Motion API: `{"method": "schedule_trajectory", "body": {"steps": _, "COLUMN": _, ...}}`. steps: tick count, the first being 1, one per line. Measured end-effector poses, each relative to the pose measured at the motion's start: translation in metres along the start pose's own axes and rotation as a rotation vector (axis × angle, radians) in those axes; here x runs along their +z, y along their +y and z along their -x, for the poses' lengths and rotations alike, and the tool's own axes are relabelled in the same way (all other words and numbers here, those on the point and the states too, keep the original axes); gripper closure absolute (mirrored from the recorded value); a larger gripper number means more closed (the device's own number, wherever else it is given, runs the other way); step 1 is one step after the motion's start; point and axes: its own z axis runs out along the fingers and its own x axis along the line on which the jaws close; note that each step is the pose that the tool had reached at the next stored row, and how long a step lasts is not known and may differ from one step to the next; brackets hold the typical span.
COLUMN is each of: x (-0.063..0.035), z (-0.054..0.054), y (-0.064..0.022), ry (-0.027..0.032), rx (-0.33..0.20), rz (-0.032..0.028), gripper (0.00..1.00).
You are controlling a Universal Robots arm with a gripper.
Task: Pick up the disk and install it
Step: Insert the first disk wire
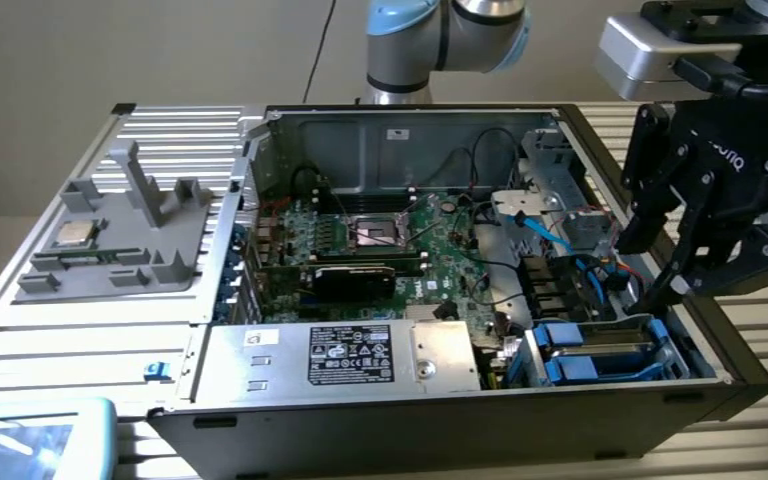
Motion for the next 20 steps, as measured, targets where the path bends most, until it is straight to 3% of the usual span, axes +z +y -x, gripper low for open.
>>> {"method": "schedule_trajectory", "body": {"steps": 3, "x": 0.0002, "z": 0.0, "y": -0.0086, "ry": -0.0011, "rx": 0.0, "rz": -0.0008, "gripper": 0.48}}
{"method": "schedule_trajectory", "body": {"steps": 7, "x": 0.0009, "z": 0.002, "y": -0.0179, "ry": -0.0012, "rx": 0.0, "rz": -0.0134, "gripper": 0.48}}
{"method": "schedule_trajectory", "body": {"steps": 10, "x": 0.0026, "z": 0.002, "y": -0.026, "ry": -0.0016, "rx": 0.0, "rz": -0.0182, "gripper": 0.48}}
{"method": "schedule_trajectory", "body": {"steps": 15, "x": 0.0087, "z": 0.004, "y": -0.0394, "ry": -0.0031, "rx": 0.002, "rz": -0.0189, "gripper": 0.48}}
{"method": "schedule_trajectory", "body": {"steps": 20, "x": 0.0149, "z": 0.004, "y": -0.0403, "ry": -0.0133, "rx": 0.039, "rz": -0.0185, "gripper": 0.48}}
